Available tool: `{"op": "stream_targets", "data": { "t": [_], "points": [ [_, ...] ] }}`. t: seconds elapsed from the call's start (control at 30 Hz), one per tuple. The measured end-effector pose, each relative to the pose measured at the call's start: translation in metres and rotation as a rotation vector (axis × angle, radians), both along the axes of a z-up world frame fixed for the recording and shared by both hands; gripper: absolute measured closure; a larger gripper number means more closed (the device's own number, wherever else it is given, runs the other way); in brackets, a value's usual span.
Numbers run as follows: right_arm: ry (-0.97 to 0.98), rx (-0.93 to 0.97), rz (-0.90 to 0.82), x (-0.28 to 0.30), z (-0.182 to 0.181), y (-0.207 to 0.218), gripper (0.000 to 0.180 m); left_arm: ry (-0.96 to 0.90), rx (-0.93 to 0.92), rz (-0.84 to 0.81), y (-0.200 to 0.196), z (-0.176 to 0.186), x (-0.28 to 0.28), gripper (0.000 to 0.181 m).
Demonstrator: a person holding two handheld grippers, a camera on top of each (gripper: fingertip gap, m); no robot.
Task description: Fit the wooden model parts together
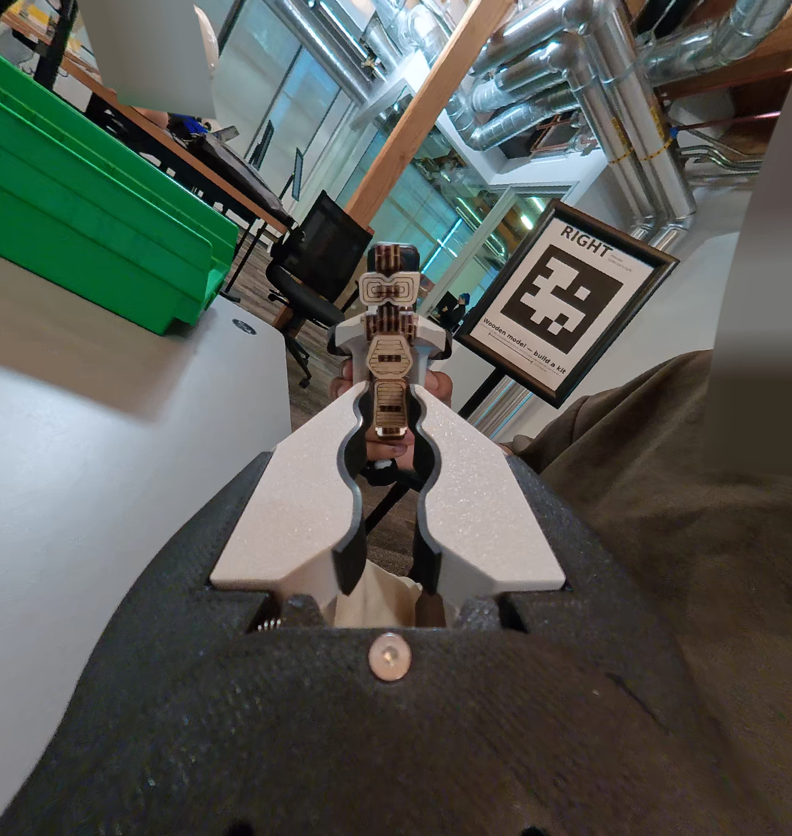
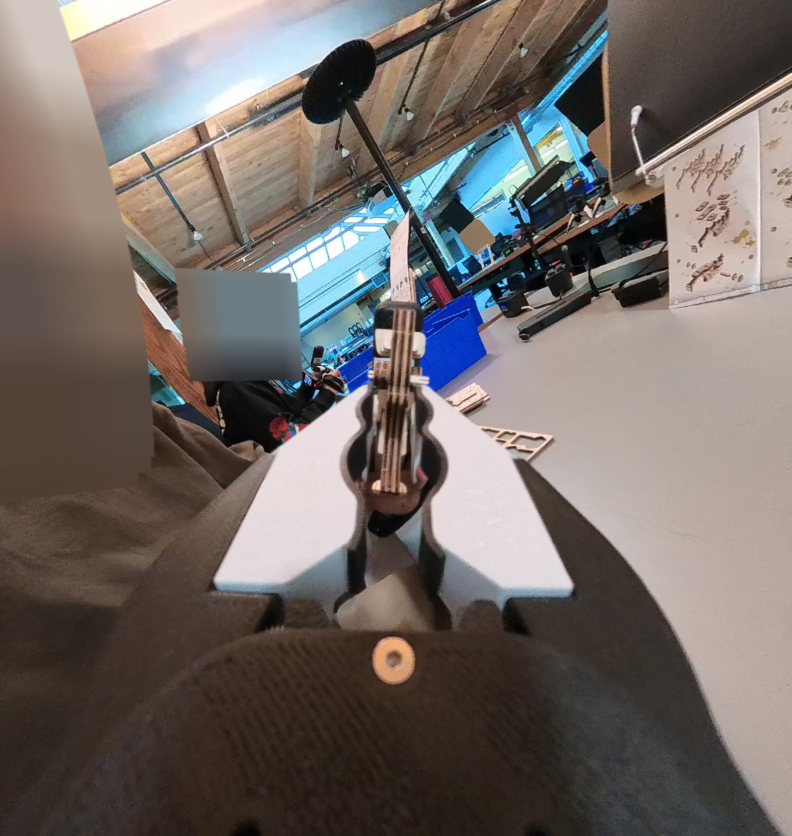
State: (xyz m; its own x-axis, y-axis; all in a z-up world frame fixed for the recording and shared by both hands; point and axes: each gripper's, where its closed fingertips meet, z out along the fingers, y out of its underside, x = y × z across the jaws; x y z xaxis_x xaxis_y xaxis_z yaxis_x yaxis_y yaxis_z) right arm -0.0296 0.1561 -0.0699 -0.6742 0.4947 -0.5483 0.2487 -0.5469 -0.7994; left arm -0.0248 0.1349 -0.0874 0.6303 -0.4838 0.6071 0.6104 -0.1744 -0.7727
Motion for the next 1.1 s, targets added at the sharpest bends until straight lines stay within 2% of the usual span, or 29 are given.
{"op": "stream_targets", "data": {
  "t": [0.07, 0.17, 0.33, 0.37, 0.4, 0.53, 0.63, 0.8, 0.97, 1.1],
  "points": [
    [-0.021, -0.027, -0.004, -0.002, -0.001, 0.005, 0.151, 0.003, -0.011, 0.008, 0.0, 0.002, -0.005, 0.171],
    [-0.057, -0.033, -0.017, -0.006, -0.008, 0.014, 0.143, 0.071, -0.059, 0.051, -0.002, 0.002, -0.019, 0.171],
    [-0.083, 0.006, -0.082, -0.01, -0.014, 0.035, 0.144, 0.389, -0.328, 0.147, -0.008, -0.029, -0.054, 0.171],
    [-0.089, 0.013, -0.091, -0.011, -0.016, 0.037, 0.144, 0.451, -0.372, 0.158, -0.009, -0.036, -0.059, 0.181],
    [-0.093, 0.02, -0.098, -0.011, -0.017, 0.039, 0.144, 0.504, -0.407, 0.171, -0.01, -0.042, -0.062, 0.181],
    [-0.092, 0.048, -0.101, -0.011, -0.018, 0.037, 0.146, 0.652, -0.549, 0.176, -0.011, -0.081, -0.066, 0.181],
    [-0.094, 0.099, -0.097, -0.011, -0.021, 0.031, 0.146, 0.661, -0.563, 0.195, -0.011, -0.085, -0.07, 0.175],
    [-0.097, 0.171, -0.087, -0.011, -0.027, 0.022, 0.146, 0.586, -0.56, 0.273, -0.024, -0.067, -0.092, 0.163],
    [-0.105, 0.147, -0.079, -0.011, -0.027, 0.022, 0.146, 0.449, -0.697, 0.243, -0.057, -0.088, -0.098, 0.156],
    [-0.113, 0.134, -0.072, -0.012, -0.029, 0.022, 0.146, 0.416, -0.712, 0.224, -0.066, -0.103, -0.082, 0.147]
  ]
}}
